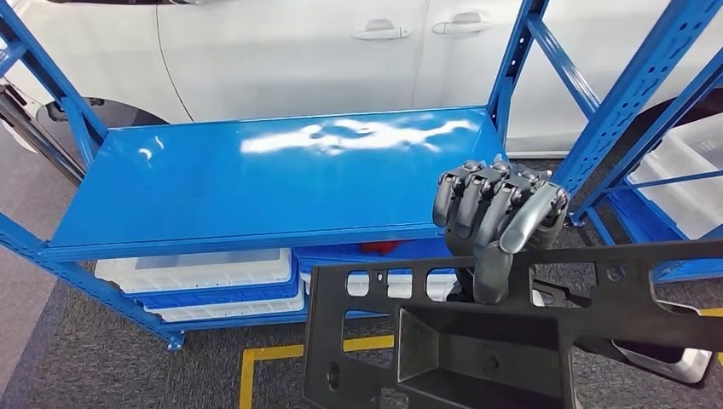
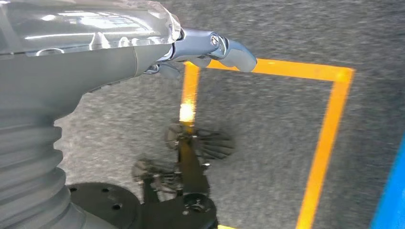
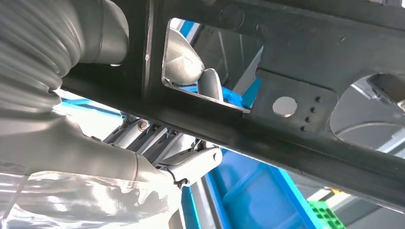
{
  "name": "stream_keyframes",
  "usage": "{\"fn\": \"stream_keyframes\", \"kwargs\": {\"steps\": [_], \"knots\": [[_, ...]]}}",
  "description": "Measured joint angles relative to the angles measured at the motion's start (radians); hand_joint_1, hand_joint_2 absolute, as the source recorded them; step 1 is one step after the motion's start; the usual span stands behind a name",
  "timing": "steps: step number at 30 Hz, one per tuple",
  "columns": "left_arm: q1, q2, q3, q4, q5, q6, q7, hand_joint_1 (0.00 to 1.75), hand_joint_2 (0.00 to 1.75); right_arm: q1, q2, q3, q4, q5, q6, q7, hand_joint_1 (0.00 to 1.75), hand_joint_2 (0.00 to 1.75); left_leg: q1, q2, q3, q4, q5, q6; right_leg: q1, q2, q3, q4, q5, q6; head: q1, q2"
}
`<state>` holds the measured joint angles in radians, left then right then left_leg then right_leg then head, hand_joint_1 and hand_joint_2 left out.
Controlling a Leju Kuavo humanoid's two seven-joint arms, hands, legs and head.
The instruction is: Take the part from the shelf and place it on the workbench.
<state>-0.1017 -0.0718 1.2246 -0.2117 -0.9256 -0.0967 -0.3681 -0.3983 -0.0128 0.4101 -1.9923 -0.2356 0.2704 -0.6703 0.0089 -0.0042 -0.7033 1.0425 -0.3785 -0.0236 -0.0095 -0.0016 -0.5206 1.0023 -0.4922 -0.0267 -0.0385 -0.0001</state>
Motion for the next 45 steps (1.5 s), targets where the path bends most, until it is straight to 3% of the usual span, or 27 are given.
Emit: {"fn": "stream_keyframes", "kwargs": {"steps": [2, 3, 4, 5, 6, 8, 10, 11, 13, 14, 16, 18, 19, 20, 21, 23, 25, 26, 28, 30, 32, 34, 36, 39, 41, 43, 45], "knots": [[0.0, 0.001, -0.001, 0.0, -0.001, 0.001, 0.0, 0.0, 1.75, 0.0, 0.0, 0.0, 0.0, 0.0, 0.0, 0.0, 1.69, 1.75, 0.004, 0.001, -0.032, 0.114, -0.111, -0.009, -0.001, -0.002, -0.032, -0.001, 0.027, -0.007, 0.0, 0.0], [-0.001, 0.001, -0.001, 0.0, -0.002, 0.001, 0.0, 0.0, 1.75, 0.0, 0.0, 0.0, 0.001, 0.001, 0.0, -0.001, 1.69, 1.75, 0.005, 0.001, -0.043, 0.183, -0.151, -0.013, 0.0, -0.002, -0.047, 0.0, 0.039, -0.008, 0.0, 0.0], [-0.002, 0.001, -0.001, 0.0, -0.002, 0.001, 0.0, 0.0, 1.75, 0.001, 0.0, 0.0, 0.001, 0.002, 0.0, -0.002, 1.69, 1.75, 0.005, 0.001, -0.045, 0.238, -0.168, -0.015, 0.001, -0.003, -0.063, 0.0, 0.051, -0.007, 0.0, 0.0], [-0.002, 0.001, -0.002, 0.0, -0.002, 0.001, 0.0, 0.0, 1.75, 0.002, 0.0, 0.0, 0.002, 0.002, 0.0, -0.003, 1.69, 1.75, 0.005, 0.001, -0.033, 0.265, -0.162, -0.016, 0.002, -0.003, -0.079, 0.001, 0.063, -0.006, 0.0, 0.0], [-0.002, 0.001, -0.002, 0.0, -0.003, 0.001, 0.0, 0.0, 1.75, 0.003, 0.0, 0.0, 0.003, 0.003, 0.0, -0.005, 1.69, 1.75, 0.005, 0.001, -0.003, 0.255, -0.139, -0.014, 0.002, -0.003, -0.093, 0.002, 0.074, -0.004, 0.0, 0.0], [-0.003, 0.002, -0.002, 0.0, -0.003, 0.002, 0.0, 0.0, 1.75, 0.003, 0.001, 0.0, 0.004, 0.005, 0.0, -0.009, 1.69, 1.75, 0.002, 0.001, 0.11, 0.133, -0.108, -0.004, 0.005, -0.003, -0.117, 0.003, 0.096, 0.001, 0.0, 0.0], [-0.007, 0.002, -0.003, 0.0, -0.003, 0.003, -0.001, 0.0, 1.75, 0.004, 0.001, 0.0, 0.004, 0.009, 0.0, -0.012, 1.69, 1.75, -0.003, 0.0, 0.216, -0.015, -0.126, 0.01, 0.007, -0.004, -0.129, 0.003, 0.115, 0.01, 0.0, 0.0], [-0.008, 0.003, -0.003, 0.0, -0.003, 0.004, -0.001, 0.0, 1.75, 0.004, 0.001, 0.0, 0.004, 0.011, 0.0, -0.012, 1.69, 1.75, -0.007, 0.0, 0.24, -0.055, -0.138, 0.017, 0.007, -0.005, -0.131, 0.002, 0.124, 0.016, 0.0, 0.0], [-0.007, 0.003, -0.003, 0.0, -0.003, 0.005, -0.002, 0.0, 1.75, 0.005, 0.001, 0.0, 0.007, 0.015, 0.0, -0.012, 1.69, 1.75, -0.008, 0.001, 0.235, -0.07, -0.127, 0.029, 0.004, -0.005, -0.133, -0.002, 0.14, 0.028, 0.0, 0.0], [-0.006, 0.003, -0.003, 0.0, -0.003, 0.005, -0.002, 0.0, 1.75, 0.005, 0.001, 0.0, 0.008, 0.016, 0.0, -0.013, 1.69, 1.75, -0.007, 0.004, 0.228, -0.073, -0.116, 0.036, 0.003, -0.004, -0.139, 0.006, 0.129, 0.034, 0.0, 0.0], [-0.005, 0.003, -0.003, 0.0, -0.003, 0.007, -0.001, 0.0, 1.75, 0.005, 0.001, 0.0, 0.012, 0.018, 0.0, -0.013, 1.69, 1.75, -0.003, 0.009, 0.204, -0.078, -0.088, 0.05, 0.002, -0.001, -0.165, 0.074, 0.05, 0.043, 0.0, 0.0], [-0.006, 0.003, -0.003, 0.0, -0.003, 0.009, -0.001, 0.0, 1.75, 0.006, 0.001, 0.0, 0.016, 0.019, 0.0, -0.013, 1.69, 1.75, -0.005, 0.011, 0.17, -0.076, -0.061, 0.055, -0.001, 0.0, -0.201, 0.208, -0.05, 0.049, 0.0, 0.0], [-0.005, 0.003, -0.003, 0.0, -0.003, 0.009, -0.001, 0.0, 1.75, 0.006, 0.001, 0.0, 0.018, 0.019, 0.0, -0.013, 1.69, 1.75, -0.006, 0.012, 0.152, -0.074, -0.048, 0.054, -0.002, 0.0, -0.211, 0.268, -0.071, 0.052, 0.0, 0.0], [-0.005, 0.002, -0.003, 0.0, -0.003, 0.01, -0.001, 0.0, 1.75, 0.006, 0.001, 0.0, 0.019, 0.019, 0.0, -0.013, 1.69, 1.75, -0.007, 0.012, 0.133, -0.07, -0.036, 0.053, -0.003, 0.0, -0.206, 0.302, -0.067, 0.054, 0.0, 0.0], [-0.005, 0.002, -0.003, 0.0, -0.003, 0.01, -0.001, 0.0, 1.75, 0.006, 0.001, 0.0, 0.021, 0.019, 0.0, -0.013, 1.69, 1.75, -0.007, 0.012, 0.113, -0.065, -0.025, 0.051, -0.003, 0.0, -0.185, 0.301, -0.043, 0.054, 0.0, 0.0], [-0.005, 0.002, -0.003, 0.0, -0.003, 0.01, -0.001, 0.0, 1.75, 0.006, 0.001, 0.0, 0.023, 0.019, 0.0, -0.013, 1.69, 1.75, -0.007, 0.012, 0.079, -0.052, -0.006, 0.045, -0.004, 0.0, -0.09, 0.198, 0.0, 0.049, 0.0, 0.0], [-0.005, 0.002, -0.003, 0.0, -0.004, 0.01, -0.001, 0.0, 1.75, 0.004, 0.001, 0.0, 0.023, 0.019, 0.0, -0.013, 1.69, 1.75, -0.008, 0.011, 0.059, -0.041, 0.009, 0.036, 0.001, 0.0, 0.011, 0.054, -0.017, 0.039, 0.0, 0.0], [-0.005, 0.001, -0.004, 0.0, -0.004, 0.01, -0.001, 0.0, 1.75, 0.002, 0.002, 0.0, 0.023, 0.019, 0.0, -0.013, 1.69, 1.75, -0.008, 0.011, 0.055, -0.04, 0.016, 0.03, 0.004, 0.001, 0.037, 0.012, -0.032, 0.033, 0.0, 0.0], [-0.004, 0.002, -0.004, 0.0, -0.004, 0.011, -0.001, 0.0, 1.75, 0.0, 0.002, 0.0, 0.023, 0.019, 0.001, -0.013, 1.69, 1.75, -0.006, 0.01, 0.052, -0.045, 0.031, 0.017, 0.007, 0.001, 0.037, -0.008, -0.027, 0.018, 0.0, 0.0], [-0.002, 0.002, -0.004, 0.0, -0.004, 0.012, 0.0, 0.0, 1.75, -0.002, 0.003, 0.0, 0.024, 0.019, 0.001, -0.013, 1.69, 1.75, -0.004, 0.008, 0.037, -0.026, 0.005, 0.006, 0.003, -0.001, 0.022, -0.016, -0.008, 0.001, 0.0, 0.0], [0.0, 0.003, -0.004, 0.0, -0.003, 0.013, 0.001, 0.0, 1.75, -0.004, 0.005, 0.0, 0.025, 0.019, 0.001, -0.013, 1.69, 1.75, 0.001, 0.007, 0.004, 0.064, -0.08, -0.003, 0.0, -0.003, 0.001, -0.019, 0.014, -0.009, 0.0, 0.0], [0.001, 0.003, -0.004, 0.0, -0.003, 0.013, 0.002, 0.0, 1.75, -0.004, 0.007, 0.0, 0.026, 0.019, 0.002, -0.013, 1.69, 1.75, 0.005, 0.007, -0.032, 0.197, -0.151, -0.013, 0.001, -0.004, -0.021, -0.017, 0.032, -0.008, 0.0, 0.0], [0.001, 0.003, -0.004, 0.0, -0.003, 0.014, 0.002, 0.0, 1.75, -0.003, 0.007, 0.0, 0.028, 0.019, 0.002, -0.013, 1.69, 1.75, 0.006, 0.007, -0.043, 0.267, -0.163, -0.018, 0.0, -0.004, -0.037, -0.015, 0.042, -0.006, 0.0, 0.0], [0.002, 0.003, -0.004, 0.0, -0.003, 0.014, 0.002, 0.0, 1.75, -0.003, 0.007, 0.0, 0.029, 0.019, 0.003, -0.013, 1.69, 1.75, 0.007, 0.007, -0.037, 0.27, -0.154, -0.019, 0.0, -0.004, -0.042, -0.014, 0.045, -0.005, 0.0, 0.0], [0.002, 0.003, -0.004, 0.0, -0.003, 0.014, 0.002, 0.0, 1.75, -0.003, 0.007, 0.0, 0.029, 0.019, 0.003, -0.013, 1.69, 1.75, 0.009, 0.007, -0.003, 0.228, -0.131, -0.02, 0.0, -0.004, -0.048, -0.013, 0.05, -0.002, 0.0, 0.0], [0.002, 0.004, -0.004, 0.0, -0.003, 0.014, 0.002, 0.0, 1.75, -0.004, 0.008, 0.0, 0.029, 0.019, 0.004, -0.013, 1.69, 1.75, 0.007, 0.005, 0.107, 0.065, -0.099, -0.009, 0.001, -0.004, -0.059, -0.009, 0.061, 0.012, 0.0, 0.0], [0.002, 0.004, -0.004, 0.0, -0.003, 0.014, 0.003, 0.0, 1.75, -0.005, 0.009, 0.0, 0.029, 0.019, 0.004, -0.013, 1.69, 1.75, 0.004, 0.003, 0.181, -0.058, -0.087, 0.008, 0.002, -0.004, -0.066, -0.008, 0.073, 0.03, 0.0, 0.0]]}}
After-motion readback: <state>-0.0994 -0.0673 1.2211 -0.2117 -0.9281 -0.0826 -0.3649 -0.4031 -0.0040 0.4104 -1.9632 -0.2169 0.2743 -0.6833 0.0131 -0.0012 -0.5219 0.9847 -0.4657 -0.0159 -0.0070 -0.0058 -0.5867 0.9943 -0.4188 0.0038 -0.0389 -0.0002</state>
